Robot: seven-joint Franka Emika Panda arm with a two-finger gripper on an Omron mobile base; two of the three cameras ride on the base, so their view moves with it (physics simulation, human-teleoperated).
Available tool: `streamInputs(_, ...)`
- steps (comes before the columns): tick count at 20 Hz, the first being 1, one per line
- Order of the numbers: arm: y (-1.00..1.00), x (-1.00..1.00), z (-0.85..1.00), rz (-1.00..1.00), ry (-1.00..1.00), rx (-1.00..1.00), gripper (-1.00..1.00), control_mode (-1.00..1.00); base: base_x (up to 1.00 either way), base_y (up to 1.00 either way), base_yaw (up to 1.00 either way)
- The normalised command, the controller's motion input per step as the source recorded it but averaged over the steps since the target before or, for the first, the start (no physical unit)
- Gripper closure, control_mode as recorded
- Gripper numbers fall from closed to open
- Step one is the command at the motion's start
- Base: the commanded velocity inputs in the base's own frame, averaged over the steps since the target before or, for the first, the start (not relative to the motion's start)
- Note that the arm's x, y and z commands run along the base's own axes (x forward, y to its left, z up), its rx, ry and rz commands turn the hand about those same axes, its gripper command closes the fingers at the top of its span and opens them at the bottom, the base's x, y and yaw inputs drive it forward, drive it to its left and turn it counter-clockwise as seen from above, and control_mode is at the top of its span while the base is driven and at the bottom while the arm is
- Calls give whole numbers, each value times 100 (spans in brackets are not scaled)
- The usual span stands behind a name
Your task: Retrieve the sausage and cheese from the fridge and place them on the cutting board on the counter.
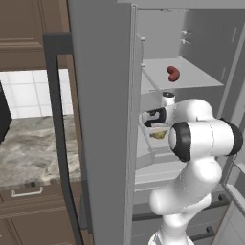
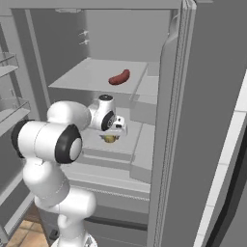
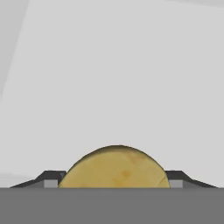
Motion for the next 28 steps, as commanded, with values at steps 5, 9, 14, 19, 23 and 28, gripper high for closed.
streamInputs(5, -9, -100, 40, 0, -30, 9, 100, -100, 0, 0, 0)
streamInputs(9, -4, -94, 94, 0, -14, 8, 100, -100, 0, 0, 0)
streamInputs(14, -1, -99, 100, 0, -4, 0, 100, -100, 0, 0, 0)
streamInputs(19, 0, -89, 100, 0, -1, -4, 100, -100, 0, 0, 0)
streamInputs(23, -4, -79, 99, -1, -6, -16, 100, -100, 0, 0, 0)
streamInputs(28, 0, -45, 95, 0, -5, -10, 100, -100, 0, 0, 0)
